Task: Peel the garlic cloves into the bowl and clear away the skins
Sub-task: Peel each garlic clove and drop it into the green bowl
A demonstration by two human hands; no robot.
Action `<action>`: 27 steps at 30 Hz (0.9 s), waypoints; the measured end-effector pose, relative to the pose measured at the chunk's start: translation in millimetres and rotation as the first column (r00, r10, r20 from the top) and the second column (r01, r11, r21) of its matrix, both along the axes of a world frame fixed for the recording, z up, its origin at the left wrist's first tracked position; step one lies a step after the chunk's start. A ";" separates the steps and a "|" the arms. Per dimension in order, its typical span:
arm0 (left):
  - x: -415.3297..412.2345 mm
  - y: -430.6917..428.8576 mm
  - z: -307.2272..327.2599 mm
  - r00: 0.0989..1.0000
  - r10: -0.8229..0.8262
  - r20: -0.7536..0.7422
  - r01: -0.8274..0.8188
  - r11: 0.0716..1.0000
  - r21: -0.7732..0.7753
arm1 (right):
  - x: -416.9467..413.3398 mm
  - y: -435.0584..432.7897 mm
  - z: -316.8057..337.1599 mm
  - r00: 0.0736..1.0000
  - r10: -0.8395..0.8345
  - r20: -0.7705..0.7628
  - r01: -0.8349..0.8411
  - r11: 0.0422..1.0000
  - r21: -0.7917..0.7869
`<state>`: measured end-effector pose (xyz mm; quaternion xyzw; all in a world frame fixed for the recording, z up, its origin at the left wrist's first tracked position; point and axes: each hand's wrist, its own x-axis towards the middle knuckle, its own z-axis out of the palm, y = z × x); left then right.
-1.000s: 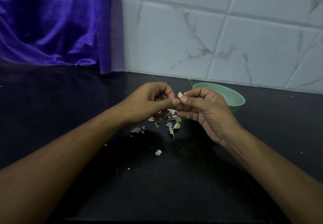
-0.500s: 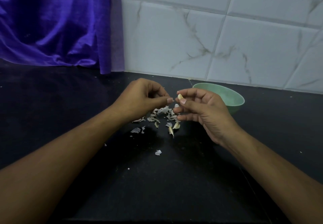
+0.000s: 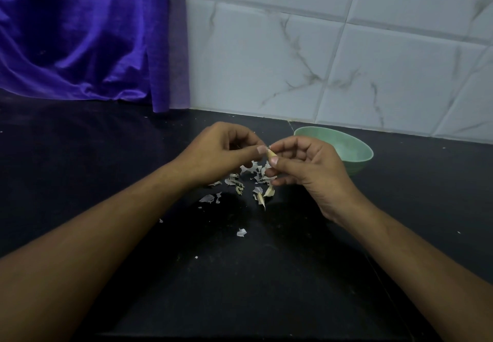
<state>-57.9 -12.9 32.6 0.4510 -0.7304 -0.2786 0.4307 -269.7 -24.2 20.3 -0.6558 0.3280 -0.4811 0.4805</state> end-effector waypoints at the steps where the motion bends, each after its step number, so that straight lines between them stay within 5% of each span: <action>1: -1.7 1.2 0.1 1.000 0.001 -0.014 -0.001 1.000 -0.001 | -0.1 0.0 -0.3 1.000 0.005 -0.004 -0.005 1.000 0.000; 27: -3.8 5.9 2.4 0.998 0.004 -0.068 -0.002 1.000 0.030 | 0.0 2.5 2.6 1.000 -0.013 0.025 0.013 1.000 0.023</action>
